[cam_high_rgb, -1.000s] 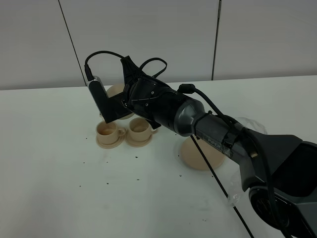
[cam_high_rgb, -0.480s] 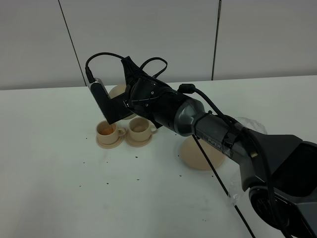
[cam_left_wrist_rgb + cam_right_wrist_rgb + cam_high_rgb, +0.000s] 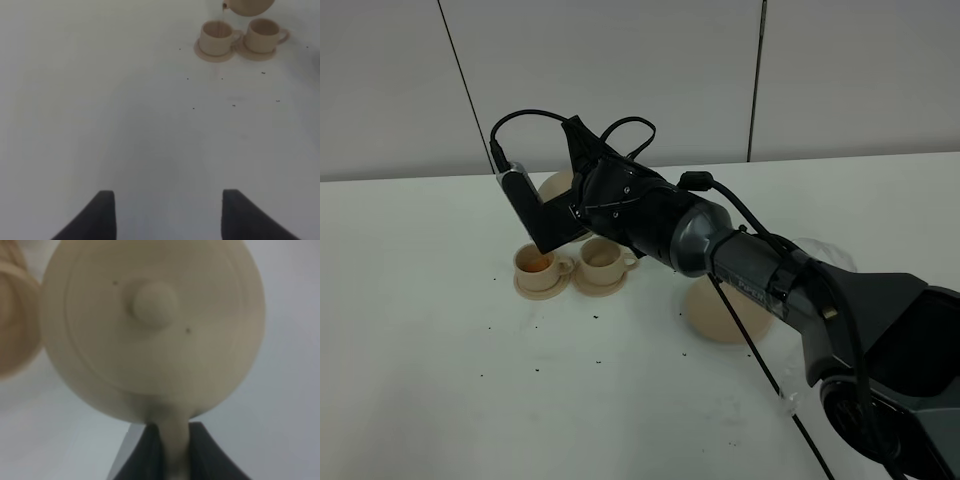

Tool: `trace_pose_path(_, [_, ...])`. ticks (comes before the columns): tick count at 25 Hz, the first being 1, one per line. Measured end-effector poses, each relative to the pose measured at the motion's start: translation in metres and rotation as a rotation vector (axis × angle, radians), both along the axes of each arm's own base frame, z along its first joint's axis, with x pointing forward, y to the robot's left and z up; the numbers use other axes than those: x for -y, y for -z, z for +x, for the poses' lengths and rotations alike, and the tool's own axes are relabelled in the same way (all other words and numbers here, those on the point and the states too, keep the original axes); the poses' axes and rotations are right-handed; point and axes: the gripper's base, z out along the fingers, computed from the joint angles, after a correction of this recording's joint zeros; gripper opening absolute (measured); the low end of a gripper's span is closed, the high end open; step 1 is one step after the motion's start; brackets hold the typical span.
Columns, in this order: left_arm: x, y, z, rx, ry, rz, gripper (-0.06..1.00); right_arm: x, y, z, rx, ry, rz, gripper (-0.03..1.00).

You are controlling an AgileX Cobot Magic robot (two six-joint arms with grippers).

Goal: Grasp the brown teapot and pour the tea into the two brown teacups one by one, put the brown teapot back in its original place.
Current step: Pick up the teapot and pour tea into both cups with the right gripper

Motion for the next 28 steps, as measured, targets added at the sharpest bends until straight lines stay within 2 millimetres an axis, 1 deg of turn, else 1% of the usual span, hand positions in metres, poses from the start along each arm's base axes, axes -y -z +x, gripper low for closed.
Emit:
trace_pose_path(5, [0.0000, 0.0000, 0.0000, 0.000, 0.000, 0.000, 0.53, -0.0011, 0.0085, 0.0011, -0.003, -0.006, -0.013, 0.09])
trace_pose_path(28, [0.0000, 0.0000, 0.0000, 0.000, -0.001, -0.001, 0.53, -0.0016, 0.0068, 0.0021, 0.039, -0.057, -0.074, 0.09])
